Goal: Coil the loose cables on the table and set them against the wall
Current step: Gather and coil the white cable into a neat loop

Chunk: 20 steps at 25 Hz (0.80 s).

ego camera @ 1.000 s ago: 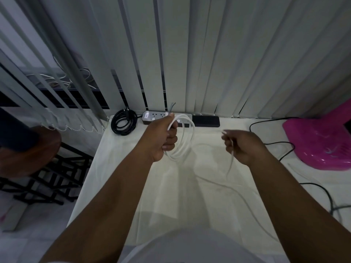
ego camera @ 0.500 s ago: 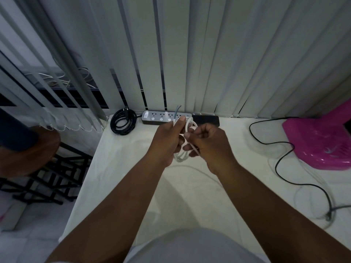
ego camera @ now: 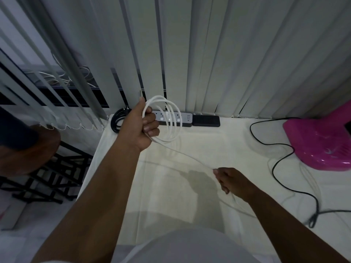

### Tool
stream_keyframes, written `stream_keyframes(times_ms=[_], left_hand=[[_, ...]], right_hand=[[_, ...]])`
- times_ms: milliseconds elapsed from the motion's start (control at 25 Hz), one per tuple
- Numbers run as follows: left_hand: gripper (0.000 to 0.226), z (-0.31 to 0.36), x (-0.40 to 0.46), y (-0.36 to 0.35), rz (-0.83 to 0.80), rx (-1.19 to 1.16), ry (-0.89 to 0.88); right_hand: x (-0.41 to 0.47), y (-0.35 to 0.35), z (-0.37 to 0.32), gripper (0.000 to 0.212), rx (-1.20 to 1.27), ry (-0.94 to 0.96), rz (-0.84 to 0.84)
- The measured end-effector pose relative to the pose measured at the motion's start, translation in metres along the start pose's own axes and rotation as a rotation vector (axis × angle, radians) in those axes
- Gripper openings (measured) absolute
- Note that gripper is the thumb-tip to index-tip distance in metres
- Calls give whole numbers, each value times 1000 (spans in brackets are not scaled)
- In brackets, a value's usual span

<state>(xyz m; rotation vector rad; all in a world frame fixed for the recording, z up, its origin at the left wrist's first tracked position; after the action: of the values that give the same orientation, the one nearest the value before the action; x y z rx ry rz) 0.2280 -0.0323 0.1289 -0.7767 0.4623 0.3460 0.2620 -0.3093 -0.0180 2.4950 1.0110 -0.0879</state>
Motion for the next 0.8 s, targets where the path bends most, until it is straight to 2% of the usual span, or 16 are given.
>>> stream_keyframes(times_ms=[80, 280, 400, 520, 600, 680, 800], left_hand=[[44, 1, -3, 2, 20, 11, -3], [46, 6, -7, -6, 8, 30, -20], [46, 13, -11, -1, 37, 62, -42], [45, -4, -8, 0, 92, 139, -23], [44, -21, -5, -1, 130, 176, 4], [43, -34, -2, -3, 158, 203, 17], [42, -44, 0, -6, 184, 222, 18]], right_hand=[[0, 12, 17, 43, 41, -48, 5], [3, 51, 42, 49, -77, -131, 54], [-7, 70, 65, 45, 12, -250, 193], [-2, 78, 50, 36, 277, -320, 427], [11, 72, 12, 26, 556, -282, 495], [25, 66, -40, 19, 761, -155, 501], [32, 52, -108, 21, 762, 72, 455]])
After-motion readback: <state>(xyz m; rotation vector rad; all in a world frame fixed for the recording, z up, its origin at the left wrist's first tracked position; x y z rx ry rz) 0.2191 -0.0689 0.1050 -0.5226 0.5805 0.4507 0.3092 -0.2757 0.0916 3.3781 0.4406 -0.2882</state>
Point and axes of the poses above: each hand's wrist, its own x-axis towards the middle knuckle, its own y-axis out of the back of the hand, z = x × y, the point moved 10 cm from there along x, towards the middle knuckle, and after that the axes turned 12 degrees about y, right-handed, at the moved point
